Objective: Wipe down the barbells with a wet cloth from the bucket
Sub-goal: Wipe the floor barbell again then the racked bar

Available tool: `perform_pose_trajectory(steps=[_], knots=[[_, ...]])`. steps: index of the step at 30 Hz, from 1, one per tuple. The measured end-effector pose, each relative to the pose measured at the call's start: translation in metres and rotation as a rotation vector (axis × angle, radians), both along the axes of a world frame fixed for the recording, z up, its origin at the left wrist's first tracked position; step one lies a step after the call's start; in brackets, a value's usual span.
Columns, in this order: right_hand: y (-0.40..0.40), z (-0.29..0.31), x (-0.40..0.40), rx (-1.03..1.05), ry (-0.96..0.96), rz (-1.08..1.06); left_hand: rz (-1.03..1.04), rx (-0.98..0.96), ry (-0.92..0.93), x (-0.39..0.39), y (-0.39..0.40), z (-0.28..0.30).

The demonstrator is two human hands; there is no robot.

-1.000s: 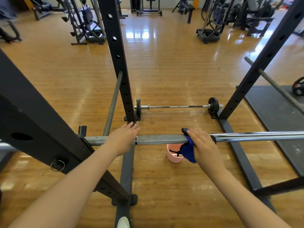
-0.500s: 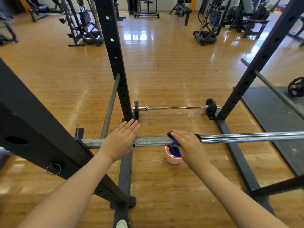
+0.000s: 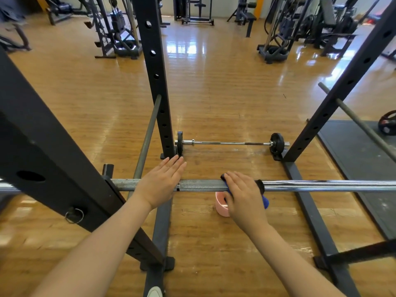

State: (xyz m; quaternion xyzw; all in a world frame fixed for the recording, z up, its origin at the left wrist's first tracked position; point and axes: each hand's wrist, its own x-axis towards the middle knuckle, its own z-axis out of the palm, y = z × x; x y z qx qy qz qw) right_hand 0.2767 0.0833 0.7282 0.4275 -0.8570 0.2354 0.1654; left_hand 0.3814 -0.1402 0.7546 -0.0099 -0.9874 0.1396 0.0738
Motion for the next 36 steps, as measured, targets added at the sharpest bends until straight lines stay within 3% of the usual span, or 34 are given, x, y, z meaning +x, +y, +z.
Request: perform_pose_trajectory(steps=[5,11,15,20,25,29,32,36], knots=[[0.016,-0.003,-0.017,0.03,0.082,0.125,0.009,0.005,-0.011,0.001,0.0,0.0],[0.029,-0.013,-0.023,-0.175,0.052,-0.001,0.019,0.001,-0.015,-0.001,0.002,0.003],[-0.01,-0.009,-0.001,-0.126,0.059,0.132,0.035,-0.009,-0.04,-0.001,0.001,0.003],[0.014,-0.016,-0.017,-0.053,0.11,0.151,0.075,-0.022,-0.193,-0.002,0.005,0.005],[0.018,-0.016,-0.014,-0.122,0.129,0.035,0.091,0.132,-0.307,-0.01,0.002,0.01],[-0.018,-0.009,0.002,-0.059,0.104,0.16,0.092,0.234,-0.437,-0.016,-0.002,0.018],[-0.014,-0.007,-0.002,0.008,0.097,0.207,0.089,0.246,-0.436,-0.015,-0.002,0.02],[0.024,-0.012,-0.016,-0.091,0.14,0.095,0.098,0.253,-0.409,-0.012,-0.004,0.019]])
